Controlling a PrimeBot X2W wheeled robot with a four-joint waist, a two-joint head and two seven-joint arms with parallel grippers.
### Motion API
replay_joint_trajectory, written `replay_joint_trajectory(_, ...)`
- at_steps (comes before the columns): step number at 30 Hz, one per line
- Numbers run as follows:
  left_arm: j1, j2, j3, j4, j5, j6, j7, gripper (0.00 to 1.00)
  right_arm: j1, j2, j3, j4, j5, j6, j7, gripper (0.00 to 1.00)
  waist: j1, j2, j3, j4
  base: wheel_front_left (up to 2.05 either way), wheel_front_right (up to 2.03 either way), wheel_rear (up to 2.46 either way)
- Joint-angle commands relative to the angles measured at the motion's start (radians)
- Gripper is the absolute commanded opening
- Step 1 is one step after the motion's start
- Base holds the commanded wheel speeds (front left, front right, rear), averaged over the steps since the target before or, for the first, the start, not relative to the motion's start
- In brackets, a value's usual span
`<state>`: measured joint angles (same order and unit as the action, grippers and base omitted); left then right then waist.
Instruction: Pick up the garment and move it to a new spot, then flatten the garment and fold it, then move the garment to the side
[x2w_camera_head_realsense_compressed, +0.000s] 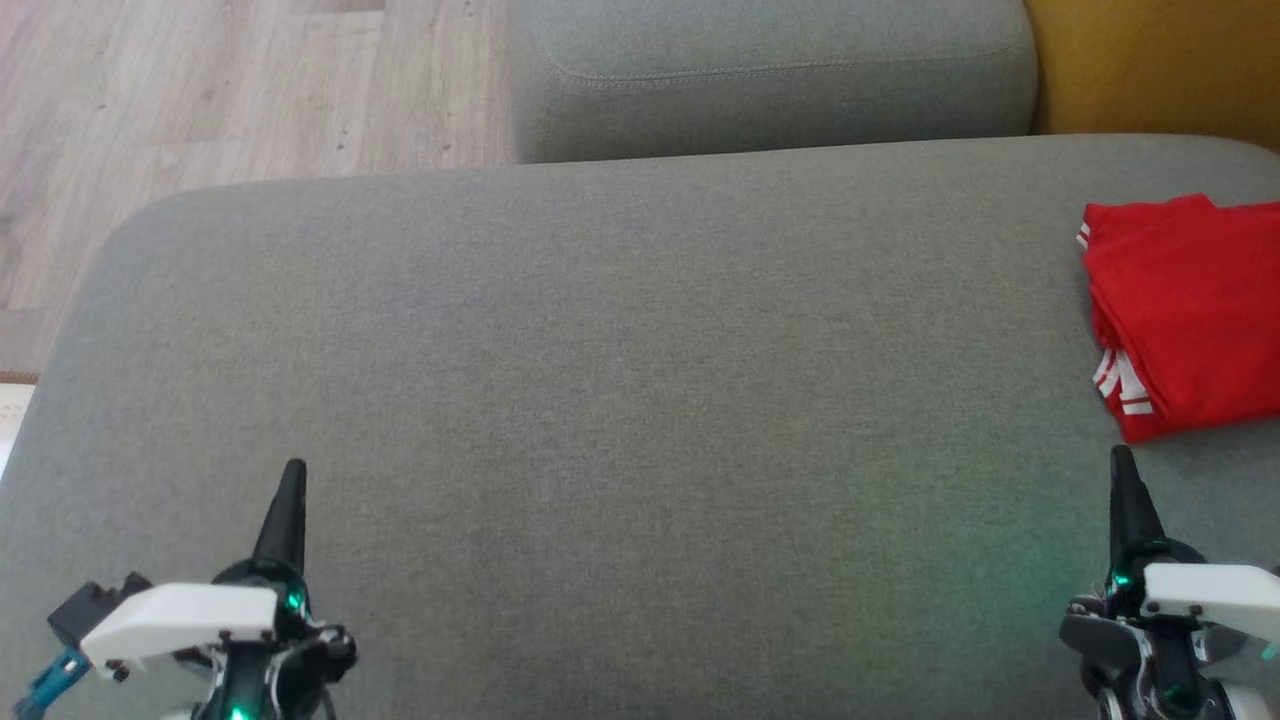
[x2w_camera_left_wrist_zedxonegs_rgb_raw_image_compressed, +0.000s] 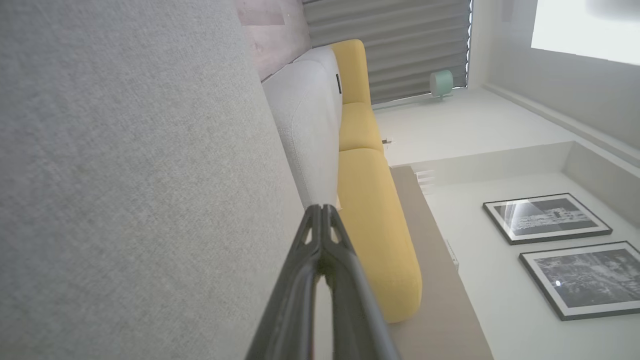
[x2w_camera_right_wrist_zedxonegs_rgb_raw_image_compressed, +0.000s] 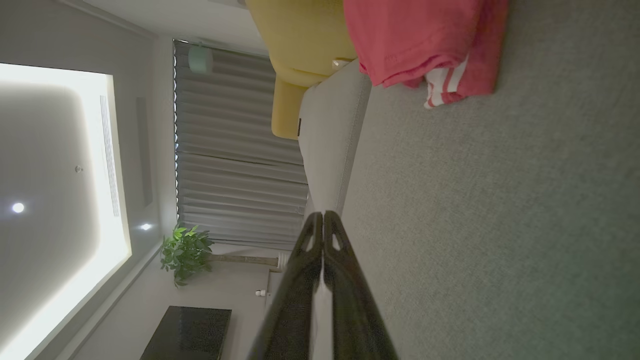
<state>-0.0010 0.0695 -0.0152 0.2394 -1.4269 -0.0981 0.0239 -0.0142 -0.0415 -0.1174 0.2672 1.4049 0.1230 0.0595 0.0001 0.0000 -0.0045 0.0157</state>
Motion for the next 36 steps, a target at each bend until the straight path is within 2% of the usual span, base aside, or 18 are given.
replay_joint_trajectory(1,-0.068,0.015,0.044,-0.023,-0.038,-0.01,0.009,0.0,-0.065,-0.008,0.012,-0.03,0.037,0.007,0.012,0.0,-0.0001,0.0,0.001,-0.002,0.0,0.0,0.0)
replay_joint_trajectory(15,-0.102,0.013,0.083,0.003,-0.211,-0.032,0.052,0.0,-0.092,-0.009,0.004,-0.023,0.197,0.008,0.052,0.0,-0.0001,0.0,0.007,-0.015,0.0,0.0,0.0)
replay_joint_trajectory(36,-0.104,0.006,0.094,0.004,-0.211,-0.033,0.061,0.0,-0.094,-0.009,0.003,-0.023,0.204,0.008,0.054,0.0,-0.0001,0.0,0.008,-0.016,0.0,0.0,0.0)
